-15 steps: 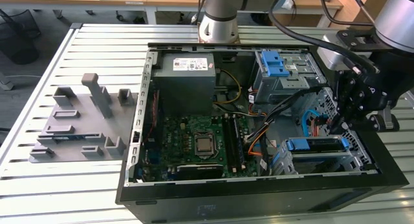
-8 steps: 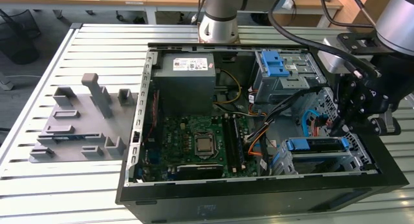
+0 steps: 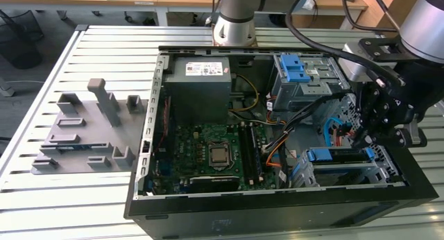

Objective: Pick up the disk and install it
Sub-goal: 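Insert the first disk wire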

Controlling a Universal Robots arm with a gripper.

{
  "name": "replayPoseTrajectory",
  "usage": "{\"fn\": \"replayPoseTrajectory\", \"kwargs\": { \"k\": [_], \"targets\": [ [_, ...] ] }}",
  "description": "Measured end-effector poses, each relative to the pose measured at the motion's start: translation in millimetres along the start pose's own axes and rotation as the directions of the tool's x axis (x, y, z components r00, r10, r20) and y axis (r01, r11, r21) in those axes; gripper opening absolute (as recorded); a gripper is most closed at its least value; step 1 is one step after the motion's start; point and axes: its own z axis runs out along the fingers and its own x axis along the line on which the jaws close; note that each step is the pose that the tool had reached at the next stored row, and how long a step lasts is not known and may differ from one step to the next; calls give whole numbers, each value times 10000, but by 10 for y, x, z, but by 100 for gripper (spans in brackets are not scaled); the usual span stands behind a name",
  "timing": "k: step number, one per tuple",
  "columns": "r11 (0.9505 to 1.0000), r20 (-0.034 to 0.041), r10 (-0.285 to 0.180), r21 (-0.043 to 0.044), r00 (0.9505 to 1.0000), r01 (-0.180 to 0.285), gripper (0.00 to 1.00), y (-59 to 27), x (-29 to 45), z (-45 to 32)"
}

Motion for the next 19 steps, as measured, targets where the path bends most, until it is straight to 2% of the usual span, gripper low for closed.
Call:
{"fn": "replayPoseTrajectory", "kwargs": {
  "k": [8,19],
  "targets": [
    [9999,-9,-131,6,9999,131,16,8,5,21],
    [9998,30,-214,9,9998,214,16,28,4,65]
  ]
}}
